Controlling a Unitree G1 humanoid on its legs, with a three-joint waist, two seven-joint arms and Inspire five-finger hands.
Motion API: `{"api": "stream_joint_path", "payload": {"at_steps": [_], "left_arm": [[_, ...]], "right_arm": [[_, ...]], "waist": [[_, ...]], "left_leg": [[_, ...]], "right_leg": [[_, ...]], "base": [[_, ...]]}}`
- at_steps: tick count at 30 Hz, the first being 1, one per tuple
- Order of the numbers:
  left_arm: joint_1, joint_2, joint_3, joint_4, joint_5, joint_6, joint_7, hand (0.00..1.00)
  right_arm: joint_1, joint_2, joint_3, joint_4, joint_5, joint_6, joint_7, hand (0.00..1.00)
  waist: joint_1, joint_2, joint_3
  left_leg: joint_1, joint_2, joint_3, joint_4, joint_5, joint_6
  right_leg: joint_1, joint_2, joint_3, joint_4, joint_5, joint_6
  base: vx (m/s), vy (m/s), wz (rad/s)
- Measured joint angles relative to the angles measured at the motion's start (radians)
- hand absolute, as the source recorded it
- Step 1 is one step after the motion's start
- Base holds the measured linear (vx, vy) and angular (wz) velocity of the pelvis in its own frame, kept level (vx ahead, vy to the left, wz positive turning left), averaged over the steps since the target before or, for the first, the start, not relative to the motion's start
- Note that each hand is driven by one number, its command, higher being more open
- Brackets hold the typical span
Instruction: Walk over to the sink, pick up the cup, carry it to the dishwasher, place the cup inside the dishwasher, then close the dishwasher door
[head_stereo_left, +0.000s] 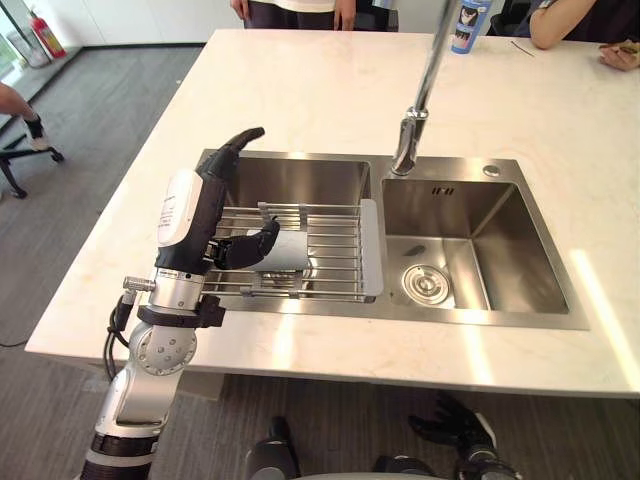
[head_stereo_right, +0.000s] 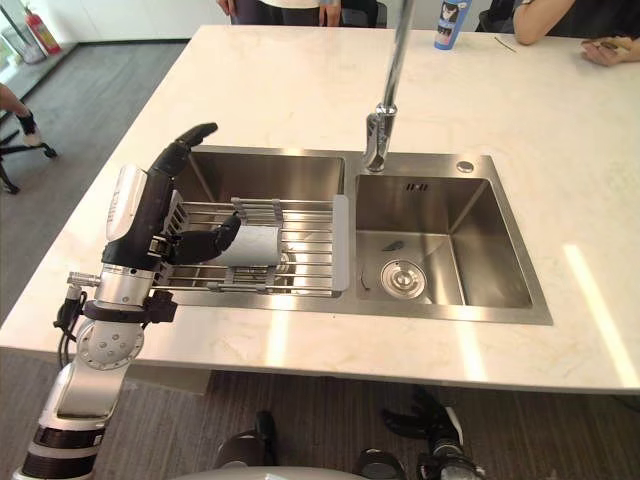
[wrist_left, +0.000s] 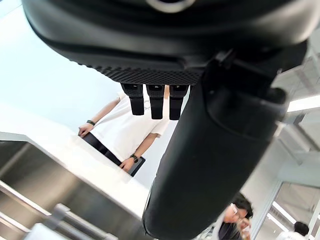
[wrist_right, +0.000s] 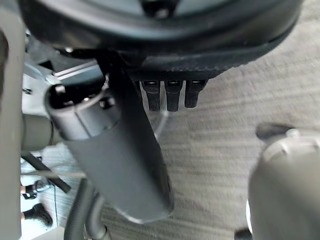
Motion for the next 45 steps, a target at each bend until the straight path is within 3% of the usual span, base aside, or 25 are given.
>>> {"api": "stream_joint_path", "payload": {"at_steps": [5, 9, 15, 25, 29, 34, 39, 40, 45], "left_arm": [[0.024, 0.097, -0.008, 0.011, 0.021, 0.001, -0.046, 0.9], [0.034, 0.155, -0.028, 0.014, 0.029, -0.025, -0.105, 0.9], [0.047, 0.182, -0.067, 0.033, 0.029, -0.04, -0.148, 0.9], [0.026, 0.228, -0.119, 0.167, 0.016, -0.039, -0.189, 0.9], [-0.028, 0.228, -0.124, 0.238, 0.016, -0.022, -0.189, 0.9], [-0.09, 0.231, -0.124, 0.364, 0.037, 0.044, -0.19, 0.9], [-0.139, 0.275, -0.15, 0.426, 0.056, 0.064, -0.211, 0.9], [-0.159, 0.292, -0.167, 0.439, 0.056, 0.068, -0.222, 0.3], [-0.21, 0.327, -0.206, 0.478, 0.057, 0.072, -0.269, 0.3]], "right_arm": [[-0.004, 0.0, 0.008, -0.001, -0.001, -0.001, 0.013, 0.9], [0.007, -0.001, 0.008, 0.002, -0.003, 0.001, 0.016, 0.9], [0.019, -0.002, 0.009, 0.004, -0.026, 0.002, 0.019, 0.9], [0.013, -0.001, 0.032, 0.001, -0.032, 0.011, 0.027, 0.9], [0.011, -0.001, 0.032, -0.001, -0.032, 0.015, 0.028, 0.9], [0.014, -0.001, 0.031, -0.01, -0.032, 0.027, 0.029, 0.9], [0.009, 0.001, 0.03, -0.023, -0.032, 0.03, 0.037, 0.9], [0.004, 0.001, 0.03, -0.025, -0.032, 0.03, 0.038, 0.9], [-0.006, 0.001, 0.03, -0.026, -0.032, 0.034, 0.047, 0.9]], "waist": [[0.001, -0.001, -0.002], [-0.008, -0.003, -0.003], [-0.008, -0.004, -0.022], [-0.017, -0.01, -0.039], [-0.024, -0.009, -0.043], [-0.029, -0.009, -0.043], [-0.029, -0.01, -0.042], [-0.029, -0.01, -0.042], [-0.039, -0.009, -0.042]], "left_leg": [[0.054, -0.018, 0.038, -0.076, 0.021, -0.002], [0.091, -0.015, 0.047, -0.188, 0.087, -0.014], [0.116, -0.015, 0.065, -0.252, 0.12, -0.017], [0.123, -0.016, 0.073, -0.259, 0.124, -0.015], [0.123, -0.016, 0.077, -0.26, 0.124, -0.015], [0.112, -0.015, 0.087, -0.26, 0.121, -0.018], [0.11, -0.016, 0.089, -0.255, 0.121, -0.018], [0.11, -0.016, 0.091, -0.255, 0.121, -0.018], [0.111, -0.016, 0.094, -0.26, 0.121, -0.018]], "right_leg": [[0.013, -0.006, 0.041, -0.032, 0.007, 0.011], [0.001, 0.014, 0.051, -0.042, 0.01, 0.017], [-0.012, 0.022, 0.07, -0.042, 0.011, 0.018], [-0.012, 0.023, 0.088, -0.061, 0.016, 0.025], [-0.012, 0.024, 0.092, -0.068, 0.018, 0.028], [-0.014, 0.027, 0.098, -0.096, 0.034, 0.03], [-0.014, 0.028, 0.098, -0.101, 0.036, 0.029], [-0.014, 0.028, 0.099, -0.102, 0.036, 0.029], [-0.015, 0.027, 0.102, -0.104, 0.038, 0.027]], "base": [[0.02, 0.02, -0.17], [-0.02, -0.04, -0.06], [-0.02, -0.006, -0.08], [-0.01, 0.006, -0.02], [-0.01, 0.007, -0.03], [0.03, 0.005, -0.07], [0.03, -0.003, 0.0], [0.0, 0.0, 0.0], [0.0, 0.0, -0.01]]}}
